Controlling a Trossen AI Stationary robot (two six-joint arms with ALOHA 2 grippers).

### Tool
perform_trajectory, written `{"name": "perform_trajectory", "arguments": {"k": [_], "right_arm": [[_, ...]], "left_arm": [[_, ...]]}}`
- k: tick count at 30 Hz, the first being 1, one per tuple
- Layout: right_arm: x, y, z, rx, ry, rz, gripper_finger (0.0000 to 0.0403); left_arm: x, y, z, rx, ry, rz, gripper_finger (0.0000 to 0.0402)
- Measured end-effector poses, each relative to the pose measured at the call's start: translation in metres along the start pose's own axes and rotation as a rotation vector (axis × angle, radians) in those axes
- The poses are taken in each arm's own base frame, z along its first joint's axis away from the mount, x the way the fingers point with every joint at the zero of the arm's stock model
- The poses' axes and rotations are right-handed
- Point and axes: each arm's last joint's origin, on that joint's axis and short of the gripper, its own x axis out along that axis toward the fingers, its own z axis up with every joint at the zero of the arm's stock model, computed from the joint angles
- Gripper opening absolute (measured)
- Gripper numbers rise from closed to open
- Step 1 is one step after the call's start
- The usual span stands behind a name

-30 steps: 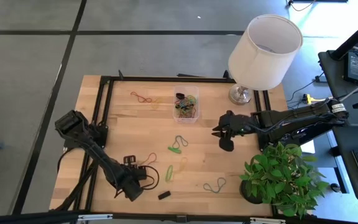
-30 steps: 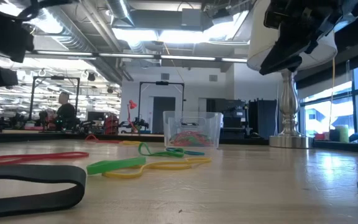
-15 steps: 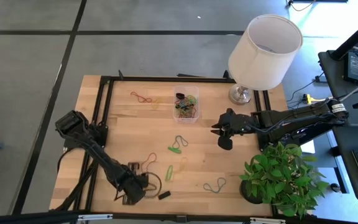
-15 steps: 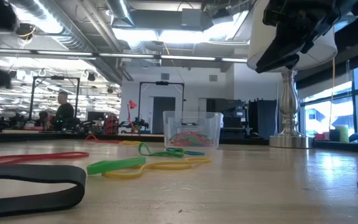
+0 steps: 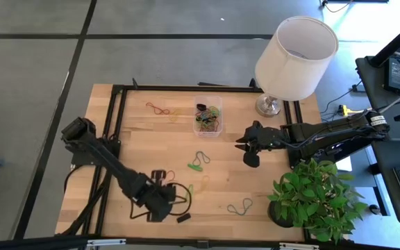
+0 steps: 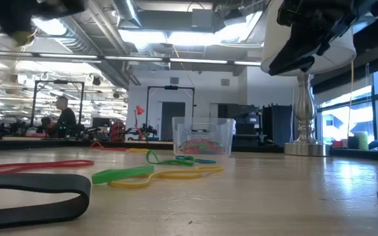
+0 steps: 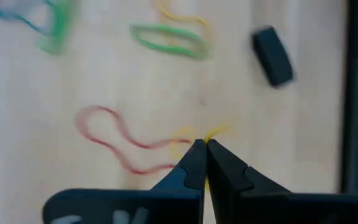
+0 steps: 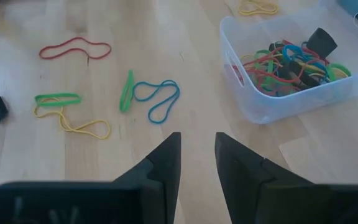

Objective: Pick and place rubber bands into bin
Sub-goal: Put the yellow rubber band into the transparent bin

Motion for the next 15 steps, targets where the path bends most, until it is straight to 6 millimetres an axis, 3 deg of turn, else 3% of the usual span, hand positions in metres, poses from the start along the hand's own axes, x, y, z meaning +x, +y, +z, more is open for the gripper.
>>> {"name": "perform_trajectory", "arguments": {"k": [6,9,15], "right_arm": [[0.000,0.000,0.000,0.050,0.000,0.000,0.0102],[0.000,0.000,0.000,0.053,0.000,0.000,0.0102],[0.000,0.000,0.000,0.131,0.000,0.001,0.0102]], "left_arm": [[-0.021,0.055,0.028,0.133,-0.070,0.173,0.0003],[-0.030,0.096,0.042,0.180,-0.099,0.269,0.0003],[-0.036,0.196,0.074,0.231,-0.176,0.334,0.0003]]}}
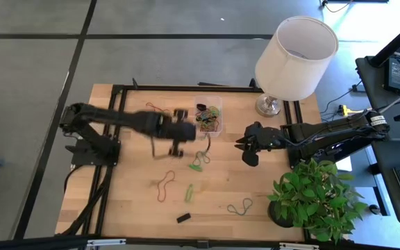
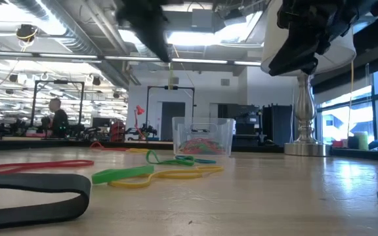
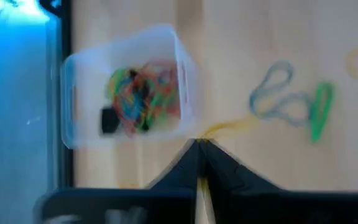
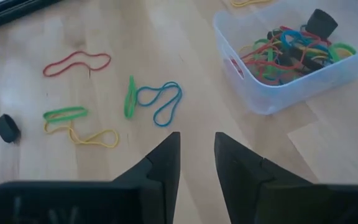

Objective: Pick and place rubber bands into bin
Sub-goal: Put the yellow rubber band into the transparent bin

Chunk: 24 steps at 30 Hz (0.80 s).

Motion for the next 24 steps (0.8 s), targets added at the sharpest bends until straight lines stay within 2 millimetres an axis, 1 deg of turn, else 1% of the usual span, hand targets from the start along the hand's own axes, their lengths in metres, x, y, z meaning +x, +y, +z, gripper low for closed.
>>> {"name": "perform_trajectory", "arguments": {"k": [3,5,7,9,13,15,18,20,21,24], "right_arm": [[0.000,0.000,0.000,0.029,0.000,0.000,0.0102],[0.000,0.000,0.000,0.052,0.000,0.000,0.0102],[0.000,0.000,0.000,0.074,0.000,0.000,0.0102],[0.000,0.000,0.000,0.089,-0.001,0.000,0.0102],[0.000,0.000,0.000,0.138,-0.003,0.001,0.0102],[0.000,0.000,0.000,0.168,-0.003,0.001,0.0102],[0.000,0.000,0.000,0.211,-0.010,-0.009,0.0102],[0.000,-0.001,0.001,0.240,-0.026,-0.033,0.0102],[0.000,-0.001,0.001,0.255,-0.033,-0.041,0.0102],[0.000,-0.002,0.001,0.265,-0.039,-0.051,0.0102]], "left_arm": [[0.022,0.044,0.001,-0.007,-0.089,-0.001,0.0003],[0.040,0.069,-0.001,-0.001,-0.127,0.010,0.0003],[0.057,0.089,-0.003,0.018,-0.172,0.020,0.0003],[0.075,0.102,-0.005,0.045,-0.199,0.014,0.0003],[0.119,0.110,-0.012,0.119,-0.162,-0.014,0.0003],[0.138,0.110,-0.011,0.139,-0.118,0.001,0.0003],[0.162,0.109,-0.008,0.162,-0.052,0.024,0.0004],[0.173,0.109,-0.006,0.166,-0.022,0.023,0.0006],[0.175,0.109,-0.005,0.167,-0.011,0.010,0.0009],[0.176,0.110,-0.002,0.163,-0.010,-0.020,0.0031]]}}
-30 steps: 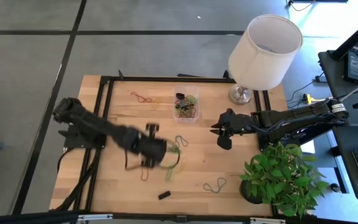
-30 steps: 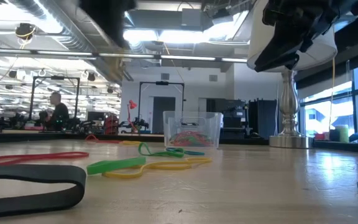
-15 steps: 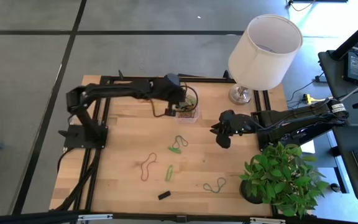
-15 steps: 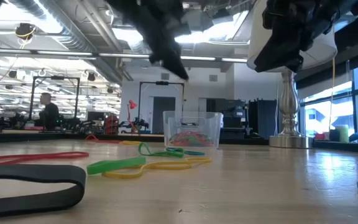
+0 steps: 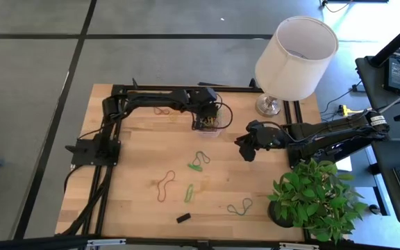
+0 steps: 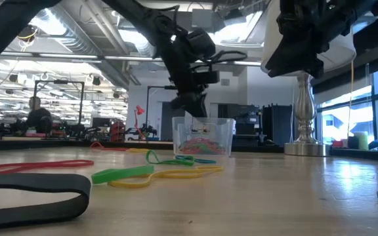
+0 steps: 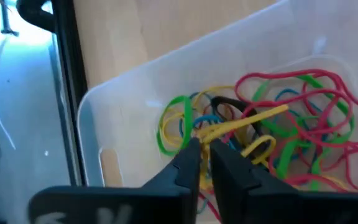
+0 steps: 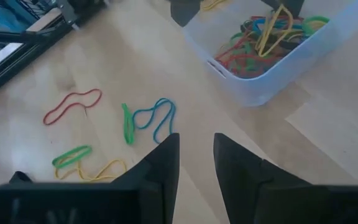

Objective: Pick and place rubber bands into bin
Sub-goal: Put the yellow rubber band into the transparent bin, then put the blue rubber band into the transparent bin

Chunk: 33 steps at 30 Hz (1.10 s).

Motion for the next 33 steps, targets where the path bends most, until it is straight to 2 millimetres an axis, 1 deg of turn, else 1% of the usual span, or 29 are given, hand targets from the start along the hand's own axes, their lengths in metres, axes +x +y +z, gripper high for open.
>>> {"name": "perform_trajectory", "arguments": {"k": [4,8,10,13,16,18,22,24,26,30,33], "right_arm": [[0.000,0.000,0.000,-0.006,0.003,-0.002,0.0102],[0.000,-0.002,-0.002,-0.024,0.020,-0.017,0.0102],[0.000,-0.002,-0.003,-0.074,0.028,-0.020,0.0102],[0.000,-0.004,-0.005,-0.203,0.056,-0.036,0.0102],[0.000,-0.004,-0.006,-0.238,0.067,-0.028,0.0102],[0.000,-0.004,-0.006,-0.244,0.085,-0.004,0.0102],[0.000,-0.003,-0.008,-0.330,0.121,0.035,0.0102],[0.001,-0.002,-0.010,-0.386,0.134,0.042,0.0102],[0.002,-0.002,-0.011,-0.442,0.142,0.044,0.0102],[0.009,-0.001,-0.015,-0.530,0.169,0.039,0.0102],[0.017,-0.001,-0.019,-0.556,0.199,0.027,0.0102]], "left_arm": [[-0.005,0.002,0.002,-0.043,0.012,-0.013,0.0071],[-0.019,0.008,0.009,-0.092,0.049,-0.002,0.0107],[-0.027,0.011,0.013,-0.128,0.082,0.002,0.0120],[-0.043,0.013,0.023,-0.210,0.123,0.026,0.0128],[-0.064,0.012,0.031,-0.341,0.142,0.014,0.0126],[-0.078,0.009,0.033,-0.421,0.149,0.002,0.0122],[-0.095,-0.012,0.017,-0.536,0.273,-0.056,0.0112],[-0.105,-0.029,0.009,-0.585,0.306,-0.067,0.0105],[-0.118,-0.048,0.001,-0.628,0.304,-0.068,0.0099],[-0.140,-0.096,-0.019,-0.711,0.288,-0.019,0.0087],[-0.163,-0.128,-0.030,-0.780,0.197,-0.008,0.0078]]}}
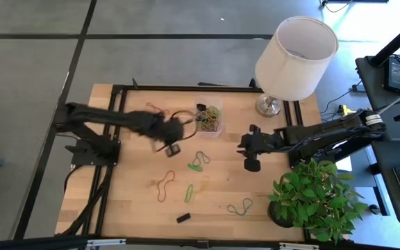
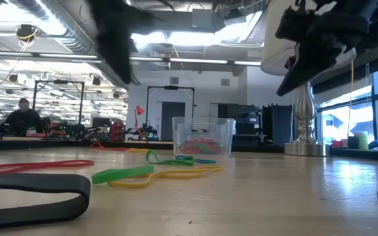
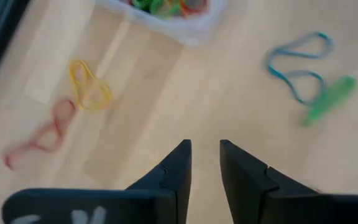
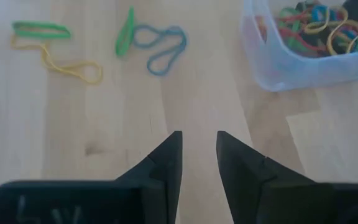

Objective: Pick and place rubber bands into bin
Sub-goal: Put the blue rubber band into the transparent bin

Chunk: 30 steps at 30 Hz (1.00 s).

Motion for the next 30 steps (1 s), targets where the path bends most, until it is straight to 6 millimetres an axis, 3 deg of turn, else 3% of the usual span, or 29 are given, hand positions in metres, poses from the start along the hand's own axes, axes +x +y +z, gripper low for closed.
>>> {"name": "perform_trajectory", "arguments": {"k": [6,12,22,26,30], "right_arm": [[0.025,0.006,-0.001,-0.044,0.039,0.020,0.0102],[0.052,0.027,-0.001,-0.123,0.077,0.247,0.0102],[0.081,0.090,0.007,-0.373,0.161,0.393,0.0102],[0.084,0.116,0.016,-0.394,0.202,0.513,0.0102],[0.084,0.132,0.011,-0.431,0.318,0.521,0.0102]], "left_arm": [[-0.026,-0.014,-0.062,-0.084,-0.109,-0.003,0.0059],[-0.034,-0.022,-0.107,-0.015,-0.205,0.004,0.0042],[-0.030,-0.033,-0.150,0.034,-0.205,-0.041,0.0029],[-0.029,-0.037,-0.163,0.060,-0.197,-0.059,0.0028],[-0.031,-0.040,-0.173,0.078,-0.196,-0.082,0.0027]]}}
